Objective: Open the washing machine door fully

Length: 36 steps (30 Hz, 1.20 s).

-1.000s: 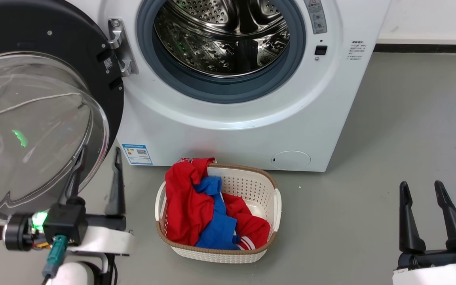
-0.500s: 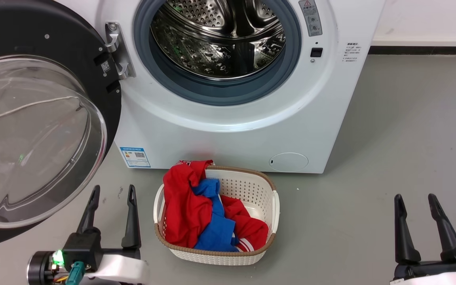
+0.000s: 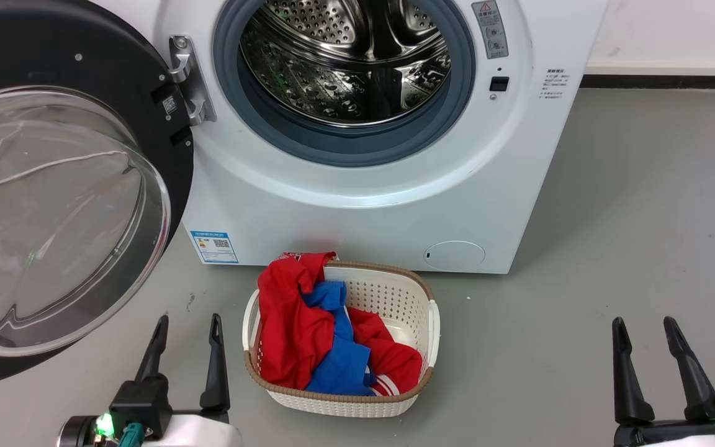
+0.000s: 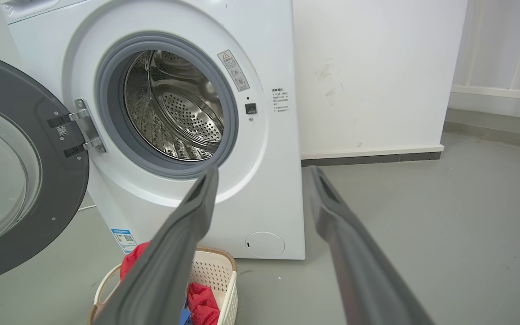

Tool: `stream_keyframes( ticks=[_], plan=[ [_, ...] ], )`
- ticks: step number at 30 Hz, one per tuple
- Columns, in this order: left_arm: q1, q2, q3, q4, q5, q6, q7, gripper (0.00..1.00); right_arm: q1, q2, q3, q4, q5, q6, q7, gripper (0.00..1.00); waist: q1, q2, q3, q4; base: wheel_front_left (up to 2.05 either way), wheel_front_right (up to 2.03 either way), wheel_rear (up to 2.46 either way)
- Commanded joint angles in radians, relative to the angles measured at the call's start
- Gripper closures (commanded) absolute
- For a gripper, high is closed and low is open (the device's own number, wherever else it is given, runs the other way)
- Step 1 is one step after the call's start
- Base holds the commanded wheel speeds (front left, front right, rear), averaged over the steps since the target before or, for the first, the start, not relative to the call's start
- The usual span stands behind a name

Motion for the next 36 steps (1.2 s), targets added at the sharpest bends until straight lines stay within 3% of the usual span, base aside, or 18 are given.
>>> stream_keyframes(
  ticks=[1, 19, 20, 24, 36],
  plan=[
    [0.011, -0.002, -0.002, 0.004, -0.002, -0.001, -0.003, 0.0, 0.01, 0.001, 0.003, 0.004, 0.007, 0.0, -0.002, 0.0, 0.0, 0.0, -0.001, -0.001, 0.0, 0.0, 0.0],
    [0.026, -0.005, -0.005, 0.026, -0.002, -0.004, -0.003, 0.0, 0.012, 0.001, 0.015, 0.009, 0.008, 0.0, -0.002, 0.0, 0.0, 0.0, -0.011, -0.01, 0.0, 0.0, 0.0],
    [0.02, -0.003, -0.006, 0.026, -0.001, -0.004, 0.0, 1.0, 0.007, 0.0, 0.014, 0.009, 0.007, 0.0, 0.0, 1.0, 0.0, 0.0, -0.012, -0.01, 0.0, 0.0, 0.0],
    [0.024, -0.005, -0.004, 0.059, -0.014, -0.006, 0.01, 1.0, 0.01, 0.0, 0.017, 0.036, 0.021, 0.0, 0.004, 1.0, 0.0, 0.0, -0.012, -0.011, 0.0, 0.0, 0.0],
    [-0.008, -0.005, 0.019, 0.076, -0.263, -0.031, 0.071, 1.0, -0.037, -0.015, 0.024, 0.078, 0.269, 0.0, 0.05, 1.0, 0.0, 0.0, -0.013, -0.013, 0.0, 0.0, 0.0]
  ],
)
